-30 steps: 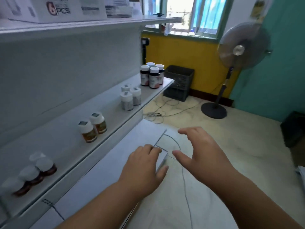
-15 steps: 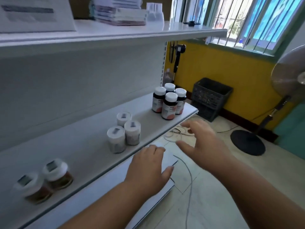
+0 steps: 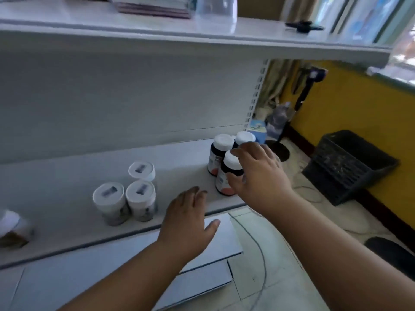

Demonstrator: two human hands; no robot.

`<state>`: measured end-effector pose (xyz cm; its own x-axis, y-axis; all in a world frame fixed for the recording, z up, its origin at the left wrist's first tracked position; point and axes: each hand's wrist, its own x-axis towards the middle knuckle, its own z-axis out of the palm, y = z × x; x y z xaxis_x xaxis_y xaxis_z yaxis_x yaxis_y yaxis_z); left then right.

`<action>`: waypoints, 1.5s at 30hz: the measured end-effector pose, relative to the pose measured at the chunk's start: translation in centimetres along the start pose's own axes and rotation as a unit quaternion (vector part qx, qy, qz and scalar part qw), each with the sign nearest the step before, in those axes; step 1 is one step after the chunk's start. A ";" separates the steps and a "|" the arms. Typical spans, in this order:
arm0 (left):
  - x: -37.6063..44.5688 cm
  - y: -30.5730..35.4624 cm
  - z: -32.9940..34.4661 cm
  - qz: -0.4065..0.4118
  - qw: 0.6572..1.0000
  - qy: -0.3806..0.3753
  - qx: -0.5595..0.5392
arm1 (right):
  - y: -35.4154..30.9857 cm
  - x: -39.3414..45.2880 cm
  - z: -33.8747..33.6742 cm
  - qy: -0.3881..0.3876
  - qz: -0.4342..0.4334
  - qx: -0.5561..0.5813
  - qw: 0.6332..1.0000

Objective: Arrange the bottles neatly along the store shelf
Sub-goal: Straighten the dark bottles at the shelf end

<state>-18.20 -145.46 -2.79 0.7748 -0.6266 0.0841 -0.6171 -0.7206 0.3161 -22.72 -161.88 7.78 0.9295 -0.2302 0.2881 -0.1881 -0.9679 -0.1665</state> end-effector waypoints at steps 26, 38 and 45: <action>-0.2 6.7 -1.0 -0.182 0.907 0.076 -0.372 | 6.0 2.6 -2.8 -0.096 -0.053 0.361 0.926; -2.5 11.9 -1.5 -0.198 0.822 0.163 -0.509 | 7.0 2.7 -3.3 -0.193 -0.061 0.583 0.787; -2.2 13.3 -1.6 -0.172 0.778 0.127 -0.591 | 7.7 2.4 -3.3 -0.252 -0.022 0.629 0.735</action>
<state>-27.88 -153.26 2.78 0.9609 -0.2702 -0.0606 0.0734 0.0377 0.9966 -22.95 -170.25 10.29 0.9850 0.1722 -0.0136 -0.0068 -0.0403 -0.9992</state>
